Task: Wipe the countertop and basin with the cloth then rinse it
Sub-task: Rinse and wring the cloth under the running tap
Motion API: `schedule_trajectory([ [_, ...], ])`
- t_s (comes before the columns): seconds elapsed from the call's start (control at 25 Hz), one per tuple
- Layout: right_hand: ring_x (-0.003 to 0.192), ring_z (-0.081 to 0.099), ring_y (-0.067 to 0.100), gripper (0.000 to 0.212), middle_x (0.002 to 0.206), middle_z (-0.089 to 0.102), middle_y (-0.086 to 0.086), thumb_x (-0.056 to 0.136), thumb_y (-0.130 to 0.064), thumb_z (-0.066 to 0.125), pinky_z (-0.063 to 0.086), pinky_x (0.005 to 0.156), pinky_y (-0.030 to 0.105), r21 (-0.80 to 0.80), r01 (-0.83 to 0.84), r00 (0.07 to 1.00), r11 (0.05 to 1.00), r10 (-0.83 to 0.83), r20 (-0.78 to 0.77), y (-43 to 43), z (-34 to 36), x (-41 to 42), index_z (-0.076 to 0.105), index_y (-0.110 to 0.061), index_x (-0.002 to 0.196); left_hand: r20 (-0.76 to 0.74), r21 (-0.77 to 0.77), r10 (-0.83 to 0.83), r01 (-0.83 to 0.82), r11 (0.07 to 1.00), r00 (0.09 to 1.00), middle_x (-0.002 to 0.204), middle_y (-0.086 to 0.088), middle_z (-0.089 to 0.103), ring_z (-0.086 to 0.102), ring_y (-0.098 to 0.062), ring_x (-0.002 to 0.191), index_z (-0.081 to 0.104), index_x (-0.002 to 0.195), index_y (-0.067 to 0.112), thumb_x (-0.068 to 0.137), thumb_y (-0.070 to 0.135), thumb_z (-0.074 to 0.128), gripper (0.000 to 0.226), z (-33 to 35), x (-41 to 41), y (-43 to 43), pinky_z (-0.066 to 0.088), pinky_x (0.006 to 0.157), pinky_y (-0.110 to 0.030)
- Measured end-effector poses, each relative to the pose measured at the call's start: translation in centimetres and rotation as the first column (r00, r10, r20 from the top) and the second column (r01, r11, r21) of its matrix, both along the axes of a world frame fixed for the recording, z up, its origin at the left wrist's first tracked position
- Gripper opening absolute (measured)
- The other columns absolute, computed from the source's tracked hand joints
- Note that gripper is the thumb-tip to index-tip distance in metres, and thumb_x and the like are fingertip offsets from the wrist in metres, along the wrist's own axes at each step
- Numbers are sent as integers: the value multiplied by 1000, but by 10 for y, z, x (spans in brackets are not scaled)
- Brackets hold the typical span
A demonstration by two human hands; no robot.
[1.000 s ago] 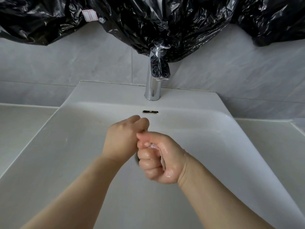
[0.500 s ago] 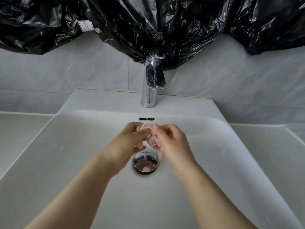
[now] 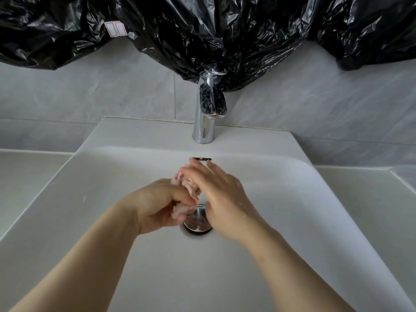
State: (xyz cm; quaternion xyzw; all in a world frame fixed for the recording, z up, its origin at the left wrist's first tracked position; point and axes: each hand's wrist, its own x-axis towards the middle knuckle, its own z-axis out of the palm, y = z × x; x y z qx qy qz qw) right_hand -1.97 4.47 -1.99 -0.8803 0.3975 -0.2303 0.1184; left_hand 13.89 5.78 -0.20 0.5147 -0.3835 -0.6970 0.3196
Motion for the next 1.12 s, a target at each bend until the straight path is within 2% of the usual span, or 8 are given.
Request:
schedule_trajectory([
  [0.12,121,46,23,75,146,37,-6,75,-10,67,38,94,36,-103,-32,993,994,20,-117,-2,-16,8,30,-35,136,85,23,-275,274,961,958,49,4,44,31,-7,44,48,58,18,61,0,55,19,7,1,7,15,35,-13],
  [0.24,63,54,21,44,82,58,1,54,-16,73,38,57,26,-233,99,994,967,-108,-25,1,-19,15,58,-20,95,392,-9,-326,358,934,860,50,4,33,25,-11,46,37,57,19,59,8,61,27,4,-10,3,14,44,-21],
  [0.4,47,54,24,27,52,57,0,52,-19,74,21,44,18,-247,346,862,905,-410,-297,5,-5,27,48,-19,58,950,-205,88,388,898,298,61,6,47,45,-13,56,46,68,22,77,14,50,13,-15,-34,-2,34,51,-23],
  [0.64,66,51,23,19,69,56,1,79,-20,52,36,56,24,430,410,910,804,-327,-256,9,-1,19,45,-20,62,878,-463,434,590,662,202,65,4,57,54,-20,58,43,63,23,69,16,59,19,-32,-26,2,12,42,-14],
  [0.76,58,45,14,21,57,47,-7,72,-11,57,32,53,24,700,266,911,662,-410,42,9,3,15,46,-21,57,707,-680,623,563,470,334,44,2,45,46,-21,34,47,51,18,70,27,49,21,-24,-28,-1,5,46,-10],
  [0.92,66,50,8,5,75,56,-8,83,-30,59,37,61,23,802,54,893,595,-387,227,6,12,4,58,-25,82,739,-542,319,242,805,593,73,8,55,55,-18,68,45,96,27,76,14,67,32,-24,-18,-8,42,57,-26],
  [1.0,67,49,5,11,74,58,-13,90,-32,52,36,60,19,688,155,877,709,-420,235,0,9,-3,61,-29,84,457,-436,97,128,891,884,78,4,60,58,-6,63,48,102,29,73,7,74,45,-21,-10,-9,47,59,-18],
  [1.12,68,53,0,19,67,60,-21,87,-20,57,40,63,17,600,274,729,751,-570,380,-8,10,-11,65,-34,77,167,-387,99,-27,922,981,81,-1,64,61,-8,70,61,96,21,89,18,59,7,-17,-13,-10,50,64,-18],
])
